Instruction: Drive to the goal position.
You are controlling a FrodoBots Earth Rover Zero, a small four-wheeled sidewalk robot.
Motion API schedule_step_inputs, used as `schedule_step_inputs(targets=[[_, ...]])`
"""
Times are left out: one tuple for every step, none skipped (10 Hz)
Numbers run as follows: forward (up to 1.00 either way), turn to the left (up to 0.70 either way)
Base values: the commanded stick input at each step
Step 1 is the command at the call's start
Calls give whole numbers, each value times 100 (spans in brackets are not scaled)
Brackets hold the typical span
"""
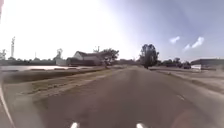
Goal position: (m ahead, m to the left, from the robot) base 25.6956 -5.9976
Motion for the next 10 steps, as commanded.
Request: schedule_step_inputs(targets=[[70, 0], [70, 0], [70, 0], [70, 0], [70, 0], [70, 0], [70, 0], [70, 0], [70, 0], [70, 0]])
